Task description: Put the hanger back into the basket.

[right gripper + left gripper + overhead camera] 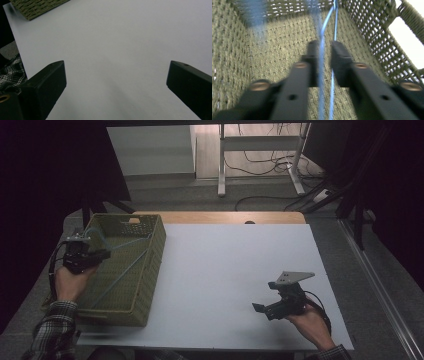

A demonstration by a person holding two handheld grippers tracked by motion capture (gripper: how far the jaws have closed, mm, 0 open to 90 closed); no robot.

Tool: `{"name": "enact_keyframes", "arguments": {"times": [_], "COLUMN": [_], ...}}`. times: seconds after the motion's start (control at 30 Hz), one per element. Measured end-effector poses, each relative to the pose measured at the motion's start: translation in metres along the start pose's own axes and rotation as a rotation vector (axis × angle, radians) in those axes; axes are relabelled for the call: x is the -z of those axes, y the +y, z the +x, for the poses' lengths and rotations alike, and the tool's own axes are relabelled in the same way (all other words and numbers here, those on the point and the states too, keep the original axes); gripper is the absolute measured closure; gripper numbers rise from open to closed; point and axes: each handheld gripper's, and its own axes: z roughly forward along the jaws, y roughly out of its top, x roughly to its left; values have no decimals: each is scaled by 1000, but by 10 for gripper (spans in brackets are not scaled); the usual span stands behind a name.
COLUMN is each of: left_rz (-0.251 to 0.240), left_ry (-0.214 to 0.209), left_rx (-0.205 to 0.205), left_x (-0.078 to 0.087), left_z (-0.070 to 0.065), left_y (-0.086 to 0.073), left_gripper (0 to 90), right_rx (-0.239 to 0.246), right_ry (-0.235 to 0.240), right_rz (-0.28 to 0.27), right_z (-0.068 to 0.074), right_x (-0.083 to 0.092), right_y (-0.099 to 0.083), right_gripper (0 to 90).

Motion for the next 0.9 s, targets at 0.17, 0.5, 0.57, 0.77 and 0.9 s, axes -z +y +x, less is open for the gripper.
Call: {"name": "enact_keyframes", "arguments": {"times": [0.17, 0.5, 0.57, 0.77, 0.9], "left_rz": [-54, -148, -152, -163, -143], "left_ry": [-62, -323, -341, -411, -402], "left_rx": [-34, -107, -126, -146, -189], "left_x": [21, 51, 53, 54, 51], "left_z": [-17, -76, -89, -117, -133], "left_y": [-3, -23, -28, -43, -56], "left_gripper": [359, 122, 108, 76, 55], "right_rx": [-7, -20, -22, -31, -35], "right_ry": [-11, -42, -48, -61, -65], "right_rz": [-13, -38, -44, -61, -65], "right_z": [1, 5, 5, 8, 9], "right_x": [5, 18, 21, 29, 32], "right_y": [-1, -7, -9, -16, -22], "right_gripper": [12, 0, 0, 0, 0]}}
